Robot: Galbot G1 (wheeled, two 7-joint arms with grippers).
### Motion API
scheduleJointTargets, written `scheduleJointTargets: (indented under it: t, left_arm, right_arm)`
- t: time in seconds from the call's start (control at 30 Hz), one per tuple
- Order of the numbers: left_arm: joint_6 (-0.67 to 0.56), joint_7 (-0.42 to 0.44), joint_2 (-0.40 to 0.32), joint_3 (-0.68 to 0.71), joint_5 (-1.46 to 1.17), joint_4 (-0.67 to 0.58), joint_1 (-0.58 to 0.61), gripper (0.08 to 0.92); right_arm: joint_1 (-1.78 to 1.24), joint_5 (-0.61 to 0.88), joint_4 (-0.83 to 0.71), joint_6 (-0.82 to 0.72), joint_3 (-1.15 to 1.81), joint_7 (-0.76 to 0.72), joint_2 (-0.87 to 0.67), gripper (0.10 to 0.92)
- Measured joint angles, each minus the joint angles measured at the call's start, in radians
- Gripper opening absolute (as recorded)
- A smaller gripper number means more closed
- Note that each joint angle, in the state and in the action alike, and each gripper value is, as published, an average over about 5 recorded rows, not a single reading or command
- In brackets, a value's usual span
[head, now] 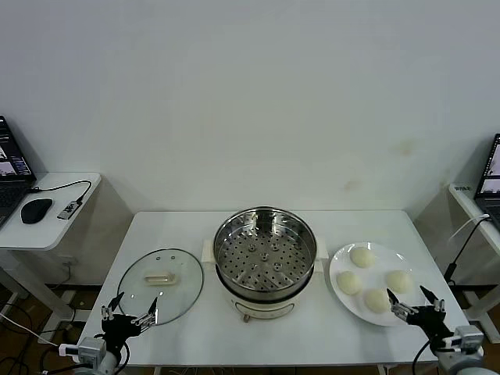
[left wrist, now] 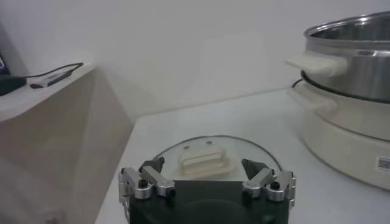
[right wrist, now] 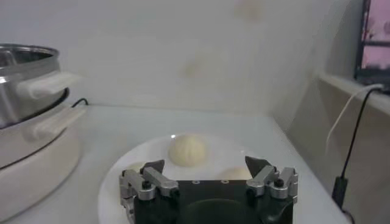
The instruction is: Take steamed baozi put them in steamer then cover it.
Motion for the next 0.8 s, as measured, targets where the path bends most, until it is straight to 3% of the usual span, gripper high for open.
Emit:
scheduleJointTargets:
  t: [0.2,0.4,0.8]
  left_arm:
    - [-0.002,0.004,-0.012,0.007,0.021,-0.006,0.011,0.823]
    - [-0.01,0.009,-0.028,0.009,0.042,-0.019,0.024,0.823]
    - [-0.017,0.02,-0.052,0.009,0.075,-0.068,0.056,0.823]
  right_arm:
    - [0.092,-0.118,-0.025,-0.042,-0.009,-0.108,-0.091,0.823]
    - [0.231,-0.277,-0.083,-0.05,-0.052,-0.305,-0.222,0.823]
    - [0.636,-0.598,-0.284,0.073,-0.346,-0.736,-0.393,0.823]
